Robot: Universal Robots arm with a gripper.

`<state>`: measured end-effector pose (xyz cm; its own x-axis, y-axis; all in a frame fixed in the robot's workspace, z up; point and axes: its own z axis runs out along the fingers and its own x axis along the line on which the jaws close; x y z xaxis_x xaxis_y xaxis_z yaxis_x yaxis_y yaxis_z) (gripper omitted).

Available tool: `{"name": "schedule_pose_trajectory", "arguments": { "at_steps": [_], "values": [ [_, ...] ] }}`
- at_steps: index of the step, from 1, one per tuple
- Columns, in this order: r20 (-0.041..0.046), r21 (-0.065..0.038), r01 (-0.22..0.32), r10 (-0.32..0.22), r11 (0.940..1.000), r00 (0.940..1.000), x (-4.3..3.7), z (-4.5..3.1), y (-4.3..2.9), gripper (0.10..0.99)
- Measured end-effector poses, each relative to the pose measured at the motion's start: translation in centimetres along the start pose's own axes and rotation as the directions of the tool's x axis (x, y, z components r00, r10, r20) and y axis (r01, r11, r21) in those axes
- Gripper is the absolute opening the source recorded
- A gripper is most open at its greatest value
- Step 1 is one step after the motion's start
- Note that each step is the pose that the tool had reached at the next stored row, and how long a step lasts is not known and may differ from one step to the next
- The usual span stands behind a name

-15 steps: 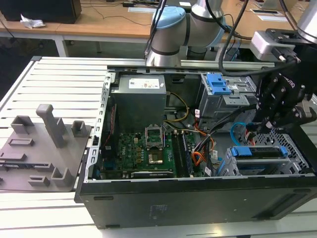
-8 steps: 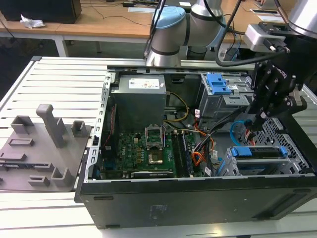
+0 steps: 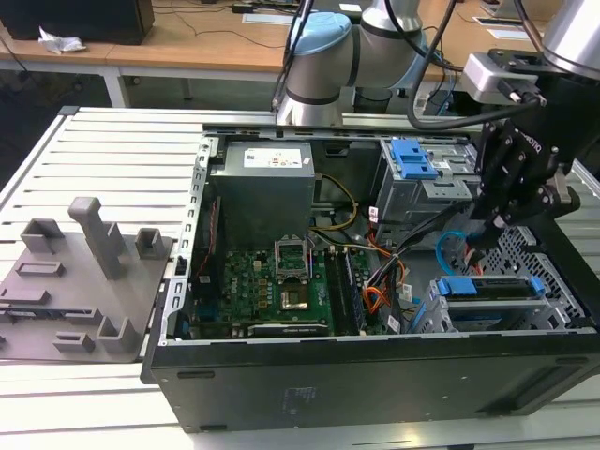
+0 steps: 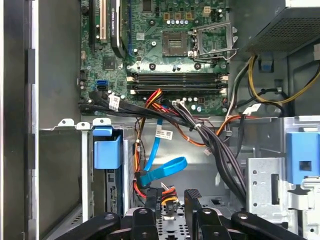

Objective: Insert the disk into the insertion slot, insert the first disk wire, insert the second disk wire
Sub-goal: 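Insert the first disk wire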

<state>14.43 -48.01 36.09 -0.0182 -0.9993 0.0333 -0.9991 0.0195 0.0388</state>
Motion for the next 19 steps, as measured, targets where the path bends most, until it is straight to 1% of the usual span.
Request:
{"name": "schedule_pose_trajectory", "arguments": {
  "at_steps": [1,2,4,7,11,14,19],
  "values": [
    [-0.0178,0.000,-0.001,0.001,1.0000,0.9998,0.00,0.11,-0.02,0.361],
    [-0.0221,0.000,-0.001,0.001,1.0000,0.9998,0.00,0.16,-0.03,0.361],
    [-0.0270,0.000,-0.001,0.001,1.0000,0.9996,-0.01,0.19,-0.03,0.361],
    [-0.0303,0.001,-0.001,0.001,1.0000,0.9995,0.02,0.20,-0.06,0.361],
    [-0.0304,0.001,-0.001,0.001,1.0000,0.9995,0.05,-0.05,-0.12,0.361],
    [-0.0302,0.001,-0.001,0.001,1.0000,0.9995,0.15,-0.03,-0.13,0.361],
    [-0.0314,-0.001,-0.001,0.001,1.0000,0.9995,0.18,0.76,-0.16,0.361]
  ]
}}
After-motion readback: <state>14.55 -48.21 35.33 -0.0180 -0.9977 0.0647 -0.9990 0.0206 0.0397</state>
